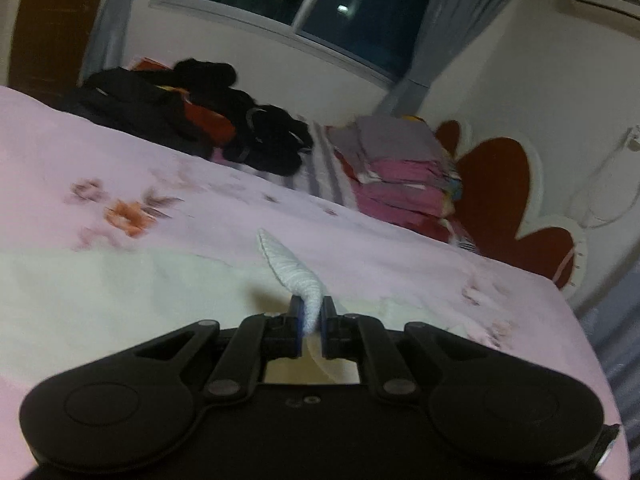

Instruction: Fold small clothes

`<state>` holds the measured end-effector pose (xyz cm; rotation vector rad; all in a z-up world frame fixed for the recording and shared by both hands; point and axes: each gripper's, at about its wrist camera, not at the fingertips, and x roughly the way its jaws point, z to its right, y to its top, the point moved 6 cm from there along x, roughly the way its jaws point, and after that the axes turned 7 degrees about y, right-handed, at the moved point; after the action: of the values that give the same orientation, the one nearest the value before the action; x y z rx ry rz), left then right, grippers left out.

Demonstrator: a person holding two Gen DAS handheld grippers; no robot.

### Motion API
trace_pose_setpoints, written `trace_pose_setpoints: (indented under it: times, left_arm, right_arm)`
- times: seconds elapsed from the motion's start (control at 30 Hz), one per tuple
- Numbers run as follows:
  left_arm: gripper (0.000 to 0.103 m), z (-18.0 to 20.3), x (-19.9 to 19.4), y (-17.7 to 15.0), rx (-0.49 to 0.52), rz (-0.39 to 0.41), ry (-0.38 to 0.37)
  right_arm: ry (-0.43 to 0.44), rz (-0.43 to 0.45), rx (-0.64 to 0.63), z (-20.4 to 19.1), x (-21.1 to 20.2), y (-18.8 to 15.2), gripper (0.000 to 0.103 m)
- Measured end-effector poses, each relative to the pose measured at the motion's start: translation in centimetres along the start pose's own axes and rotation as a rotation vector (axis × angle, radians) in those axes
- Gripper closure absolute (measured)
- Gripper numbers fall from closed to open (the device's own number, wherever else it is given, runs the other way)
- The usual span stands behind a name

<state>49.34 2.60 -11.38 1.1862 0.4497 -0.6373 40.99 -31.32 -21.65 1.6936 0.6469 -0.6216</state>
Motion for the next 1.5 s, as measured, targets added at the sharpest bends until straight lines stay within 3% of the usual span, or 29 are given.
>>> trace_pose_setpoints:
  times: [0.03,0.07,0.1,0.3,0.43,0.6,0.63,0.67,0.7,0.77,1.03,1.1,1.2,1.37,1.5]
  left_arm:
    - [0.096,-0.7,0.3,0.0,-0.011,-0.009,0.013]
    - [0.095,-1.5,0.8,-0.2,-0.023,-0.022,0.026]
    - [0.095,-2.2,1.3,-0.7,-0.025,-0.032,0.047]
    - [0.095,-4.6,4.0,-3.3,-0.024,-0.096,0.123]
    - [0.094,-6.0,5.1,-4.8,0.01,-0.141,0.171]
    - [0.064,-6.6,3.8,-4.8,0.069,-0.089,0.277]
    - [0.06,-6.6,3.3,-4.6,0.071,-0.076,0.278]
    - [0.054,-6.6,2.7,-4.3,0.07,-0.06,0.279]
    - [0.052,-6.4,2.1,-4.0,0.073,-0.04,0.276]
    - [0.049,-5.4,1.4,-3.6,0.104,-0.012,0.257]
    - [0.048,-1.8,3.9,-4.4,0.181,-0.055,0.169]
    - [0.048,-1.8,4.9,-4.9,0.185,-0.076,0.182]
    - [0.048,-2.9,6.4,-5.1,0.162,-0.103,0.212]
    - [0.047,-3.2,6.6,-5.5,0.185,-0.097,0.219]
    - [0.047,-3.3,6.6,-5.4,0.18,-0.101,0.21]
  right_arm:
    - [0.002,0.002,0.002,-0.1,0.2,0.2,0.041]
    - [0.009,0.006,0.004,-0.2,0.4,0.4,0.055]
    - [0.022,0.004,0.004,-0.4,0.6,0.5,0.079]
    - [0.007,0.015,0.013,0.0,0.4,0.6,0.093]
    - [-0.011,0.0,0.025,0.4,0.5,0.4,0.094]
    - [0.007,0.008,0.023,0.3,-1.4,0.8,0.092]
    - [0.007,0.019,0.02,0.4,-2.0,0.9,0.088]
    - [0.005,0.035,0.021,0.5,-2.5,1.2,0.076]
    - [0.01,0.053,0.026,0.6,-3.0,1.5,0.056]
    - [0.016,0.082,0.026,0.7,-3.2,2.4,0.045]
    - [0.059,0.058,-0.029,-1.4,0.9,5.4,0.047]
    - [0.079,0.038,-0.049,-2.4,2.5,6.0,0.062]
    - [0.107,0.022,-0.046,-3.2,4.7,7.0,0.066]
    - [0.079,-0.003,-0.121,-4.3,8.1,7.4,0.066]
    - [0.019,-0.003,-0.124,-2.2,9.6,7.4,0.065]
